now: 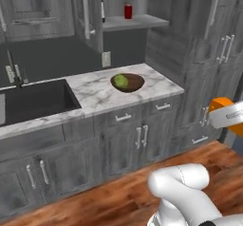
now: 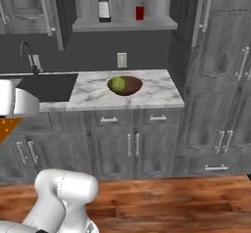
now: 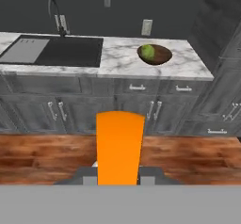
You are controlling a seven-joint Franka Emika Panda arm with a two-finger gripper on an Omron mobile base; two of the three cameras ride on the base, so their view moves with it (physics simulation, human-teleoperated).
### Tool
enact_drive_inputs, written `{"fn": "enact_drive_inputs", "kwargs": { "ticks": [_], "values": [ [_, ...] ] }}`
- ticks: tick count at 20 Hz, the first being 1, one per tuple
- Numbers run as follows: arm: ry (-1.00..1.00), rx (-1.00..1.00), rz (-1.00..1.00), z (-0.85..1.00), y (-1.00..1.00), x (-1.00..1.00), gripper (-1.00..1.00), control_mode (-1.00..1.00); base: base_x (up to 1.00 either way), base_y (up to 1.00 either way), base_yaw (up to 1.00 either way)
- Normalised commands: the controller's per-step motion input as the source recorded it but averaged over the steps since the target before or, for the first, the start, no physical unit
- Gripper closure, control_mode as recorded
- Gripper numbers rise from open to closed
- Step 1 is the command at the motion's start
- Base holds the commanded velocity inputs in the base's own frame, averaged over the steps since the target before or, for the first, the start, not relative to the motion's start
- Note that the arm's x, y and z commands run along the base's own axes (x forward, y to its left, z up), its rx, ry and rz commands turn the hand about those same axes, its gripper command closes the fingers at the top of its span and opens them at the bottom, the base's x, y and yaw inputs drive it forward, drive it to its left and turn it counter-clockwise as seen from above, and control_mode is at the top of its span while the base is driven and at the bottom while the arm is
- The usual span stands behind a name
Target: Pick the cheese from the fridge and the cheese grater from the cabinet and place them next to the salad bowl.
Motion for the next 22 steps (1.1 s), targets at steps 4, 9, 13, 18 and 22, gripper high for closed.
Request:
{"fn": "enact_drive_inputs", "kwargs": {
  "ticks": [4,9,13,18,22],
  "values": [
    [0.00,0.00,0.00,0.00,0.00,0.00,1.00,1.00,1.00,-0.11,-0.05],
    [0.00,0.00,0.00,0.00,0.00,0.00,1.00,1.00,1.00,-0.21,-0.04],
    [0.00,0.00,0.00,0.00,0.00,0.00,1.00,1.00,1.00,-0.79,-0.19],
    [0.00,0.00,0.00,0.00,0.00,0.00,1.00,1.00,1.00,-0.82,-0.21],
    [0.00,0.00,0.00,0.00,0.00,0.00,1.00,1.00,1.00,0.01,-0.09]
  ]
}}
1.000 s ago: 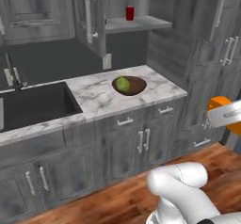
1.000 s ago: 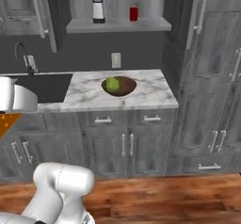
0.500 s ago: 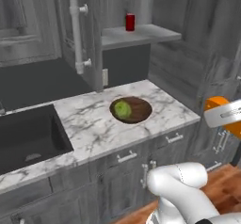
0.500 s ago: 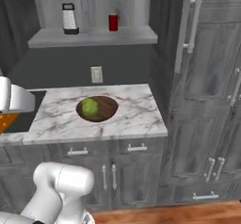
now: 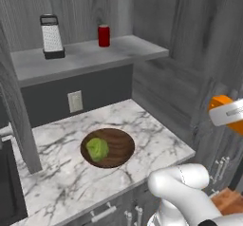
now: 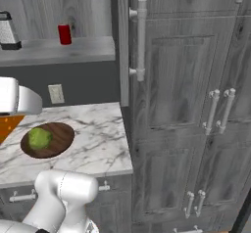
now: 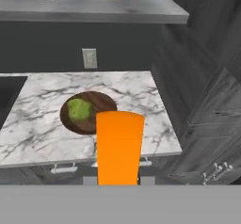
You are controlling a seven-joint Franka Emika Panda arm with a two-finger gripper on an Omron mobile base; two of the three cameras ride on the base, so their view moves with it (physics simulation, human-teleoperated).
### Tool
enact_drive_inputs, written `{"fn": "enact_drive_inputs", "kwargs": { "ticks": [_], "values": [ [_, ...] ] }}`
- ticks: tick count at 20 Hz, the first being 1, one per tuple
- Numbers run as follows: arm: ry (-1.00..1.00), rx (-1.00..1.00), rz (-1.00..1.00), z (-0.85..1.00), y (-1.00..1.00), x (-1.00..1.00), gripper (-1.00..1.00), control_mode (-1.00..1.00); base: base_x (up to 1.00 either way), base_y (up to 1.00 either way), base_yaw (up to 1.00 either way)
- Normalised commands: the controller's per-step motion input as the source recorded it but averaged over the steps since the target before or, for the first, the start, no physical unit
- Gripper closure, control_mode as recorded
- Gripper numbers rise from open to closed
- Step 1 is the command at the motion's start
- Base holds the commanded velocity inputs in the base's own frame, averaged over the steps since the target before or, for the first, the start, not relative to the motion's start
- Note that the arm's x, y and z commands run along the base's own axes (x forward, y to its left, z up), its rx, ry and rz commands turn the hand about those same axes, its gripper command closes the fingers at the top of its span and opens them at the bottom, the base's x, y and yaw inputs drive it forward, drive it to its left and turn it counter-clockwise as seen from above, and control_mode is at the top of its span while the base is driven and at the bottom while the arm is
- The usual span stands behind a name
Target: Pick the cheese from the fridge and the cheese grater from the cabinet and place them next to the salad bowl.
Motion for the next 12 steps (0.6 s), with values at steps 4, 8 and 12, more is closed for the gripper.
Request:
{"fn": "enact_drive_inputs", "kwargs": {
  "ticks": [4,8,12],
  "values": [
    [0.00,0.00,0.00,0.00,0.00,0.00,1.00,1.00,1.00,0.00,0.02],
    [0.00,0.00,0.00,0.00,0.00,0.00,1.00,1.00,0.84,-0.16,0.42],
    [0.00,0.00,0.00,0.00,0.00,0.00,1.00,1.00,0.93,-0.38,0.61]
  ]
}}
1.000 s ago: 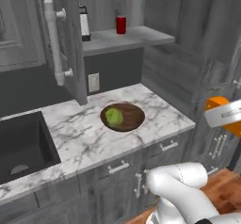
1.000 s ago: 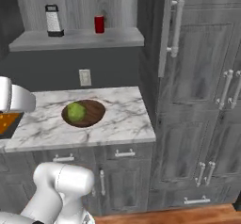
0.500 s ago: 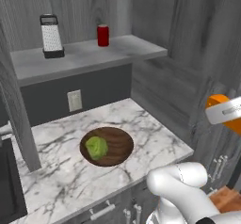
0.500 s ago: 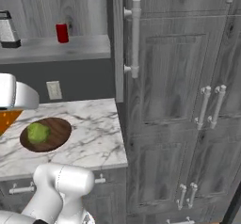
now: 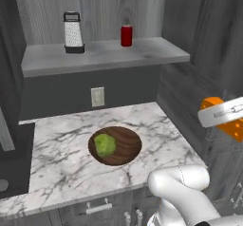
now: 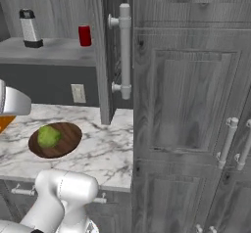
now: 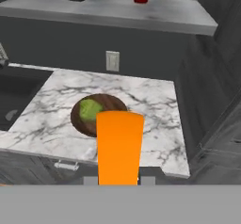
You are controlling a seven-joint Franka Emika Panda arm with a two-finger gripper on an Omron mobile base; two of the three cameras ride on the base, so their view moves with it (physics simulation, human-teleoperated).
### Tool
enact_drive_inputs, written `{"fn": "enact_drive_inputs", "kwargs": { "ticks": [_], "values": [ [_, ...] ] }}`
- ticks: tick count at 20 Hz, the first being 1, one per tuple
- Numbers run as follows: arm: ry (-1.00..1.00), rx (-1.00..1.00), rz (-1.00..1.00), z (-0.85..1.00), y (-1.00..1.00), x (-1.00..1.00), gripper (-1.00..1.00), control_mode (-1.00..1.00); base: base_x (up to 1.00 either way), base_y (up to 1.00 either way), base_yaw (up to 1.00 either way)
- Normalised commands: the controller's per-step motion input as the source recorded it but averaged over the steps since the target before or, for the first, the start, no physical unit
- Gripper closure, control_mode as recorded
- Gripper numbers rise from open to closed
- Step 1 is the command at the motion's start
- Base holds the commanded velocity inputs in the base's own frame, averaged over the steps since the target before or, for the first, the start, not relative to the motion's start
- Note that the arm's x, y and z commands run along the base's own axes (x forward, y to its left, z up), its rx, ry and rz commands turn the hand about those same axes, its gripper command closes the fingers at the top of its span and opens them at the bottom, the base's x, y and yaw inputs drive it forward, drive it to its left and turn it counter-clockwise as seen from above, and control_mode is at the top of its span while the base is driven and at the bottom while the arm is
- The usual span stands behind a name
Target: Pick the cheese from the fridge and the cheese grater from the cabinet and place them next to the salad bowl.
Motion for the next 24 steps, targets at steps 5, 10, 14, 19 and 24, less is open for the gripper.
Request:
{"fn": "enact_drive_inputs", "kwargs": {
  "ticks": [5,10,14,19,24],
  "values": [
    [0.00,0.00,0.00,0.00,0.00,0.00,1.00,1.00,0.99,-0.05,0.33],
    [0.00,0.00,0.00,0.00,0.00,0.00,1.00,1.00,0.35,0.35,0.01],
    [0.00,0.00,0.00,0.00,0.00,0.00,1.00,1.00,0.16,0.35,0.00],
    [0.02,-0.01,0.00,-0.10,0.00,0.00,1.00,-1.00,0.19,0.18,0.00],
    [0.13,-0.11,-0.01,-0.75,0.16,0.00,1.00,-1.00,0.00,0.00,0.00]
  ]
}}
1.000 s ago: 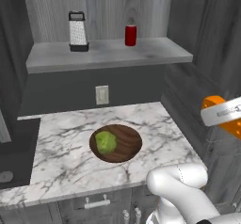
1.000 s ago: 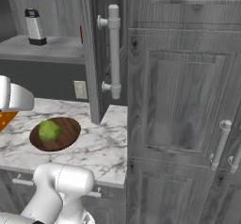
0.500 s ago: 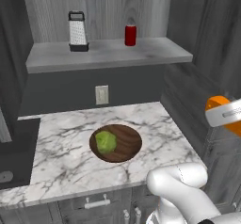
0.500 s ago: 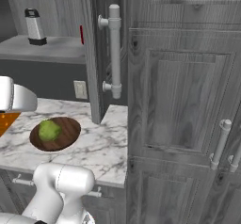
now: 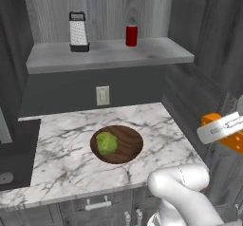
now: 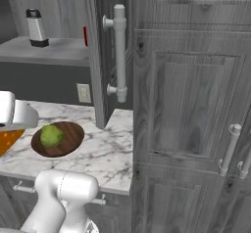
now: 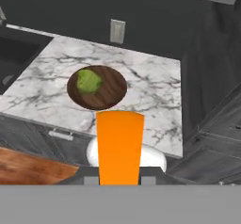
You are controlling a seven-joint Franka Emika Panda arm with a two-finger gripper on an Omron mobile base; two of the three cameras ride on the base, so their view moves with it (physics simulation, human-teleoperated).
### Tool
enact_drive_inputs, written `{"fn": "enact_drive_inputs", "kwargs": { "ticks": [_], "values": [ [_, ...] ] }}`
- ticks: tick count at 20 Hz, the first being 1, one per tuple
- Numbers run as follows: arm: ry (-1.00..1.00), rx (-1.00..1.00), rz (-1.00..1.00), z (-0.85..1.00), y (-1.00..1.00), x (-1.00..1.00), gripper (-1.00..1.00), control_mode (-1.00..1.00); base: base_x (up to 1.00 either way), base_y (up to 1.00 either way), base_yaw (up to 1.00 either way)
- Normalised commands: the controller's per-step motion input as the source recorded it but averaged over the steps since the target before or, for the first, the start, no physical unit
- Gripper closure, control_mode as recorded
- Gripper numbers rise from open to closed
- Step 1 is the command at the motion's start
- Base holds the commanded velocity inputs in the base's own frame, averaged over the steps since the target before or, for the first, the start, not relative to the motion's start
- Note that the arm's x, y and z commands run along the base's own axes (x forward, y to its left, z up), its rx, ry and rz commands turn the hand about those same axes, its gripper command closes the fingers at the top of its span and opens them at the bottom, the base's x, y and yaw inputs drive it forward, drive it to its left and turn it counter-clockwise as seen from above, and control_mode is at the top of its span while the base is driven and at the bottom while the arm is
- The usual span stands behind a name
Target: Pick the cheese from the fridge and the cheese grater from the cabinet and place them next to the salad bowl.
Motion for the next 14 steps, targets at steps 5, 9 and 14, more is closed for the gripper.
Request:
{"fn": "enact_drive_inputs", "kwargs": {
  "ticks": [5,9,14],
  "values": [
    [0.13,-0.08,-0.01,-0.72,0.10,0.00,1.00,-1.00,0.00,0.00,0.00],
    [0.17,-0.02,0.00,-0.72,-0.16,0.05,1.00,-1.00,0.00,0.00,0.00],
    [0.03,-0.06,0.00,-0.41,-0.16,0.37,1.00,-1.00,0.00,0.00,0.00]
  ]
}}
